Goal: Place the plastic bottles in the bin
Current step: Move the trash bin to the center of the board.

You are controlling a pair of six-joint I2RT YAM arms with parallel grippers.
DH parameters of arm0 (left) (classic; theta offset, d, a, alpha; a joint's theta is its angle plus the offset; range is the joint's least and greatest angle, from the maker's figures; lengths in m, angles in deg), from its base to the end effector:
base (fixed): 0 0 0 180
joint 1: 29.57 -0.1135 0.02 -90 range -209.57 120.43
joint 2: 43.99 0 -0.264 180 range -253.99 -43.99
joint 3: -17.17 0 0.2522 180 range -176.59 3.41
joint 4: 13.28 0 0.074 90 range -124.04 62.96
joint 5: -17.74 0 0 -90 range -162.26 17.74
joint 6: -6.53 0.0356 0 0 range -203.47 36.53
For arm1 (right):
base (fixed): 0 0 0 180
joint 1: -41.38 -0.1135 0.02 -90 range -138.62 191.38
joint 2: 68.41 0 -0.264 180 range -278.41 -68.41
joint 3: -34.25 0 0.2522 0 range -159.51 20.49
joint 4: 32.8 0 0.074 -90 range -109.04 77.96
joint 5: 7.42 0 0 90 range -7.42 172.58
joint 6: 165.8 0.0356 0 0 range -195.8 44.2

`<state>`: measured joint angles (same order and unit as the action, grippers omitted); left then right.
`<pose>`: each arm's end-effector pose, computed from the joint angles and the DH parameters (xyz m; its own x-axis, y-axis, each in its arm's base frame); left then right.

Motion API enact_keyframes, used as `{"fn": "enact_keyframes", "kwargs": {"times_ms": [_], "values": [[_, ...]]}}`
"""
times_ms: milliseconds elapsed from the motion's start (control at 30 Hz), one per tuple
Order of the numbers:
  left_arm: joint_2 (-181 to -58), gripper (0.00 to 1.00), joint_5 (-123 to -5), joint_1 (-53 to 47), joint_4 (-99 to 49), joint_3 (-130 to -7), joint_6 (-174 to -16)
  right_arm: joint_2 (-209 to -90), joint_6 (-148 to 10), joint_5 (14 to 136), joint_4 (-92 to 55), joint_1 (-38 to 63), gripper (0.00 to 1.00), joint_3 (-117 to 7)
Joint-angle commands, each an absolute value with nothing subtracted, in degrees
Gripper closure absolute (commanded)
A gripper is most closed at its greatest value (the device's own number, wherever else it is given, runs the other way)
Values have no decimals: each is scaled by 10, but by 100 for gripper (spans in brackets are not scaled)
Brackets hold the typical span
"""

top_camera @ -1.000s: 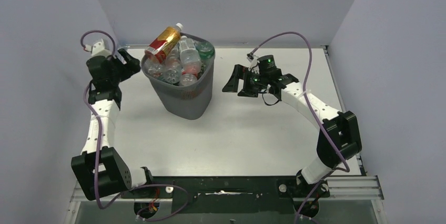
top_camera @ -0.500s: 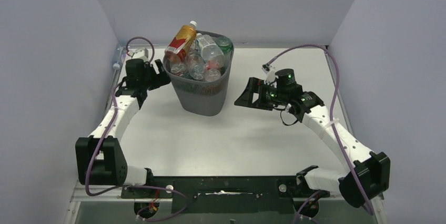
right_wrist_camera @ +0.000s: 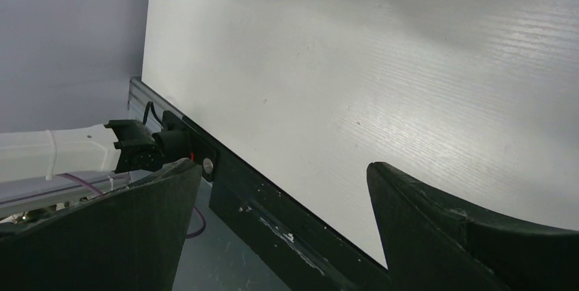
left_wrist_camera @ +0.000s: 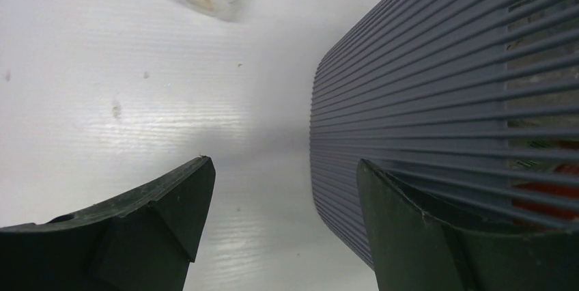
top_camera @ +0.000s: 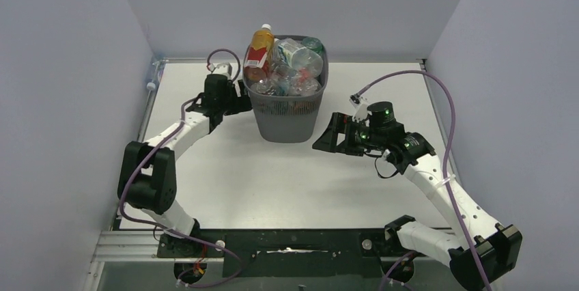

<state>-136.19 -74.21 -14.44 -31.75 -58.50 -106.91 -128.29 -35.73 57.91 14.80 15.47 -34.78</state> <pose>0.3495 -0.0932 0.2427 -0.6011 -0.2493 -0.7593 -0.0056 0.9514 -0.3079 0.1912 0.1094 0.3158 -0.8729 0.2263 -0.4322 -0.1688 0.6911 0.7028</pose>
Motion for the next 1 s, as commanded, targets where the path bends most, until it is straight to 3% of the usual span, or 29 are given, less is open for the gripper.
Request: {"fn": "enact_keyframes", "kwargs": {"times_ms": [0,267,500,733,967], "values": [[-1400,24,-751,-112,-243,-647,-1076,-1275,-361,583,158,158,2,-353],[-1458,25,-739,-89,-233,-697,-1060,-1295,-364,589,175,159,2,-379],[-1392,25,-789,-105,-298,-689,-1030,-1313,-351,582,159,157,2,-376],[-1306,24,-736,-215,-318,-640,-1012,-1329,-342,585,150,135,2,-385],[-1314,24,-718,-363,-328,-653,-956,-1336,-331,594,138,80,2,-392]]}}
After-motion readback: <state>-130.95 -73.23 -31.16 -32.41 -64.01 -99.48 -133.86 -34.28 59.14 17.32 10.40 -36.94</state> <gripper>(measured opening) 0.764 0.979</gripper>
